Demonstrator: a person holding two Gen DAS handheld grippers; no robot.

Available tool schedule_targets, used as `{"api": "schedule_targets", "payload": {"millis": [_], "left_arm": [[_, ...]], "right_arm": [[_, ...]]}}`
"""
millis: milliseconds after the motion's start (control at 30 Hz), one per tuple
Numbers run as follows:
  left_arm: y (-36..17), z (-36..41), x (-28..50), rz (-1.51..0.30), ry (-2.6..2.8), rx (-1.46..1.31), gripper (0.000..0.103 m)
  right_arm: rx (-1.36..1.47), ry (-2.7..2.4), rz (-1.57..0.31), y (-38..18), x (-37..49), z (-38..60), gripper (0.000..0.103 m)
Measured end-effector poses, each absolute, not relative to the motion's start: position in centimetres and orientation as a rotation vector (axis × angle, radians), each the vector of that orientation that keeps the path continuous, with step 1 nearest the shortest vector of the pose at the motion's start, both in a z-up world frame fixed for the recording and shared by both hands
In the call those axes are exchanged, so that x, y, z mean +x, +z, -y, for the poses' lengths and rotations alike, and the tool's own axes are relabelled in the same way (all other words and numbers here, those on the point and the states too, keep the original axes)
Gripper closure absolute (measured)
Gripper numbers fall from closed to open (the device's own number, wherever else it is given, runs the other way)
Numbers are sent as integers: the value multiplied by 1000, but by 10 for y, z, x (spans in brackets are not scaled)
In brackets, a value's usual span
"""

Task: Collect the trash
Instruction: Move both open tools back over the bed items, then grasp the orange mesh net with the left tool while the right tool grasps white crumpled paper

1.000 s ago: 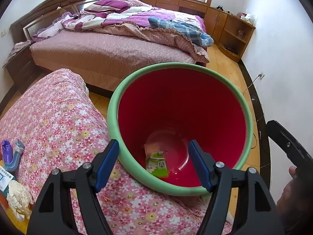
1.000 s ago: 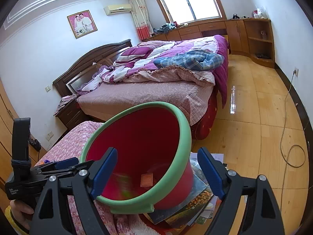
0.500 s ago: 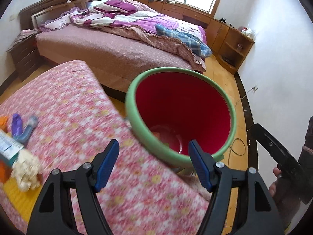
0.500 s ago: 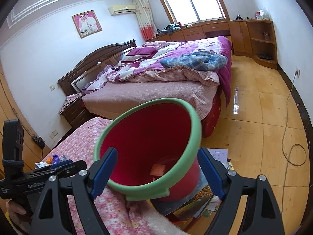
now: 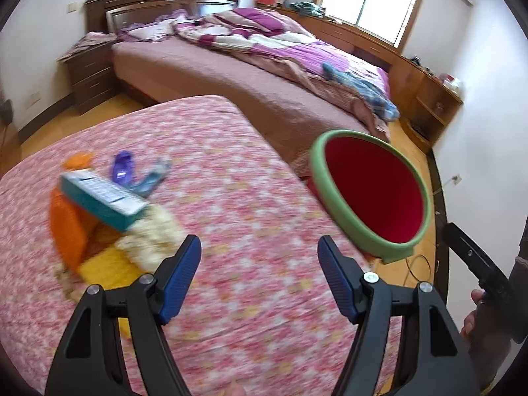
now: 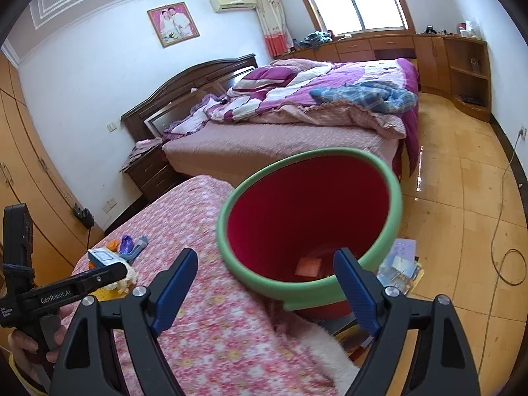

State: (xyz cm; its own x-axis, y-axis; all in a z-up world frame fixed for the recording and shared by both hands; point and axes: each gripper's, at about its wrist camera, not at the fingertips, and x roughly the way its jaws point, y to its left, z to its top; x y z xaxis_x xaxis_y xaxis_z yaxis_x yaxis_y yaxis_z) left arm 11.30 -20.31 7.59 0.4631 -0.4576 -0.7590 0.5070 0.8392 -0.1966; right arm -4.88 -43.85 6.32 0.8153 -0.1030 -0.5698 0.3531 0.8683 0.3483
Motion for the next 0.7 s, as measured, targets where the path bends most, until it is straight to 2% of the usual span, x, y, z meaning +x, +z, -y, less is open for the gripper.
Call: {"api": "schedule_targets", "payload": {"millis": [367,700], "left_arm": [[76,108,167,-875,-385,37,30],[41,54,212,-905,-260,14,30]], "right_arm": [[440,-193,-619,59,-7,394,16],[422,-174,-693,37,30,364,16]]}}
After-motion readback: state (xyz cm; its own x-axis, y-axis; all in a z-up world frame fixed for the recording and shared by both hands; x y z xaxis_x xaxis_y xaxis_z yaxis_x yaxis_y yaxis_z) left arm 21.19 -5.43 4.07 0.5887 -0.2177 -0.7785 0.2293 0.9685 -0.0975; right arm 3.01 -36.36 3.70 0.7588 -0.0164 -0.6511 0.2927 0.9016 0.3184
